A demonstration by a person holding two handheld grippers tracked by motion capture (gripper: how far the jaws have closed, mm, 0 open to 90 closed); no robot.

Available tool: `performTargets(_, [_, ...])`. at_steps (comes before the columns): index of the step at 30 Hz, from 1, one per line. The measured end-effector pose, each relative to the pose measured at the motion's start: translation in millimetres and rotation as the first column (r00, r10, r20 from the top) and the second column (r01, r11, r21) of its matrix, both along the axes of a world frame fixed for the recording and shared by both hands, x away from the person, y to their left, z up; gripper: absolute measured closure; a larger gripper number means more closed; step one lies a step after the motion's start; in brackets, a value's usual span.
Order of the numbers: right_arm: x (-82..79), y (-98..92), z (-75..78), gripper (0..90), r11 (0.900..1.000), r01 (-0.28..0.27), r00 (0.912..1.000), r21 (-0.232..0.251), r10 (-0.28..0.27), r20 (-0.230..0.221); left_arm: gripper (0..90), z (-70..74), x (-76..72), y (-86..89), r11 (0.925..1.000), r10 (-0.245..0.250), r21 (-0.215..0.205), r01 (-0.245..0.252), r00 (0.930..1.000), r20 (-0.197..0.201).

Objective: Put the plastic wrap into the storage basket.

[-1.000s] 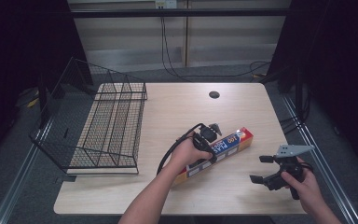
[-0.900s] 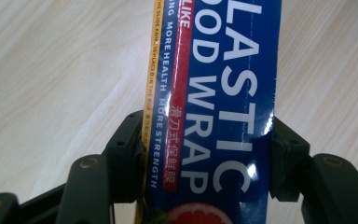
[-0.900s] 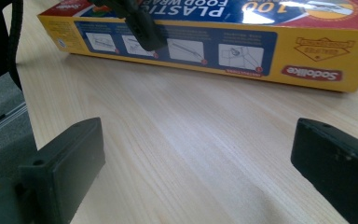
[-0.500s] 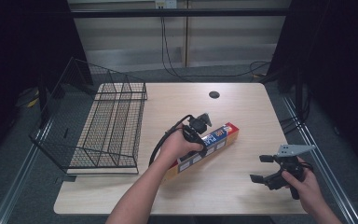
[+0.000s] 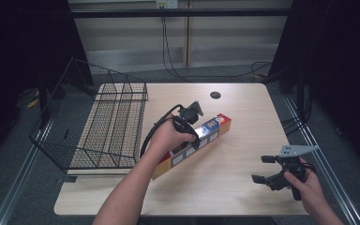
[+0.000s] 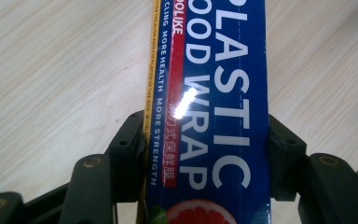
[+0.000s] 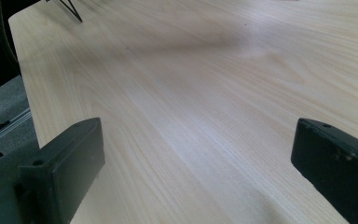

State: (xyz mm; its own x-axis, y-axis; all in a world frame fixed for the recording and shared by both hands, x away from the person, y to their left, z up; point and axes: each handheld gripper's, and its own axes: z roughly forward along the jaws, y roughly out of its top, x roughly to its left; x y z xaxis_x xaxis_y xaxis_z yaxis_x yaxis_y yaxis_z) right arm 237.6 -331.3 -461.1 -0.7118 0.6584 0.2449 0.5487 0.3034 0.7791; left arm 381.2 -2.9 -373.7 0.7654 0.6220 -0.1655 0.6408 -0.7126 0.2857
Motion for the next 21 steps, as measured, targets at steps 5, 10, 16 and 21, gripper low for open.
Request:
performTargets(5, [-0.2,0.2,0.8,2.5,1.0,0.004,1.0,0.003,-0.004,0.002,42.8,9.9,2.8,8.4,0.9987,0.038,-0.033,-0.038,0.9993,-0.001])
performTargets(10, [0.1,-1.2,0.5,2.5,1.0,0.009,0.9999,0.007,-0.009,0.005,42.8,19.1,3.5,13.6,0.998,0.059,-0.023,-0.059,0.9982,-0.005])
performTargets(16, [-0.4,-1.5,1.3,2.5,1.0,0.01,0.9999,0.01,-0.01,0.006,43.0,27.6,6.0,20.7,0.9952,0.089,-0.04,-0.089,0.996,-0.008])
performTargets(21, [-0.4,-1.0,1.1,2.5,1.0,0.013,0.9999,0.007,-0.013,0.007,43.1,35.0,7.9,27.5,0.9894,0.138,-0.042,-0.139,0.9902,-0.019])
